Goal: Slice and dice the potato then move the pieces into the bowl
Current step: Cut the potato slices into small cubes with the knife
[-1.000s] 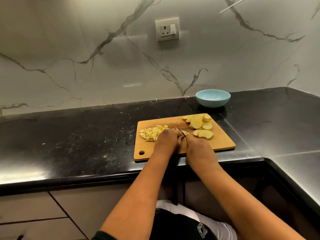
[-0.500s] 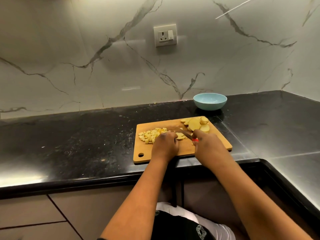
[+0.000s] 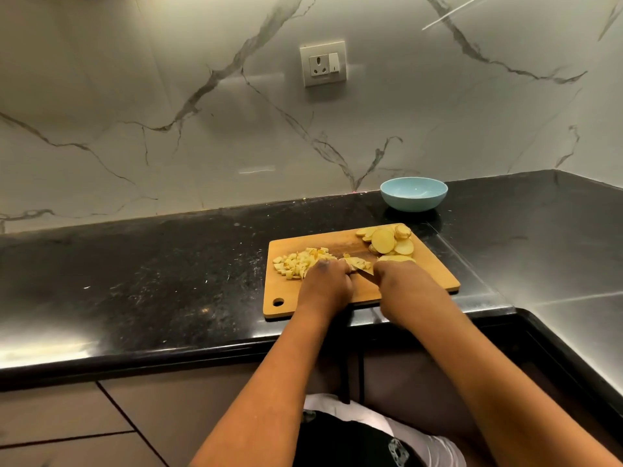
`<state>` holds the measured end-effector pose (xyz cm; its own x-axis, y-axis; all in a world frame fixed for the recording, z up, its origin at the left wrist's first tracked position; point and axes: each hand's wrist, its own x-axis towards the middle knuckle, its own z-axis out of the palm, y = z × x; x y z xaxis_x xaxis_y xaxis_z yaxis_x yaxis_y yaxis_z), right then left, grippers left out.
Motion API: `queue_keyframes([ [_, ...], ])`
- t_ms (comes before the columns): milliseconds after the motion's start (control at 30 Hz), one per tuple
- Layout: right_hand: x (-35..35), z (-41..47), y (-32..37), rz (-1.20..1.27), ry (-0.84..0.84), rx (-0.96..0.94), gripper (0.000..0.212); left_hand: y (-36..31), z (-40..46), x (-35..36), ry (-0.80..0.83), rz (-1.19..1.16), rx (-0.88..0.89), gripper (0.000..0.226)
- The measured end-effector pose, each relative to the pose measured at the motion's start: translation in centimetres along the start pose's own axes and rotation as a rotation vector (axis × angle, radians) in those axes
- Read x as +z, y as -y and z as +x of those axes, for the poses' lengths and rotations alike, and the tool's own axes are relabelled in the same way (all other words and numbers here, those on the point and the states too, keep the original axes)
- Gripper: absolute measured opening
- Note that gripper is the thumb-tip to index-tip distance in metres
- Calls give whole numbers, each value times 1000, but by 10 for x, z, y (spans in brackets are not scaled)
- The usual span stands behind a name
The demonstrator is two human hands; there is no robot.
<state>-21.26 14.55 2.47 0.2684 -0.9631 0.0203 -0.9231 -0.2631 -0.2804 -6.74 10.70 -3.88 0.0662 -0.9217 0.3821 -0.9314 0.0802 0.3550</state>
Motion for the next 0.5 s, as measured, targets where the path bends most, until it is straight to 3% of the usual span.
queue_keyframes([
  [133,-18,-6,-17,-17,61,16,36,-1,-5,-2,-24,-69,0,31],
  [300,7,1,-19,256,-196,-38,17,0,-10,-3,-130,-131,-40,39],
  [500,38,5,-6,251,-197,-63,14,0,-10,-3,-146,-119,-70,39],
])
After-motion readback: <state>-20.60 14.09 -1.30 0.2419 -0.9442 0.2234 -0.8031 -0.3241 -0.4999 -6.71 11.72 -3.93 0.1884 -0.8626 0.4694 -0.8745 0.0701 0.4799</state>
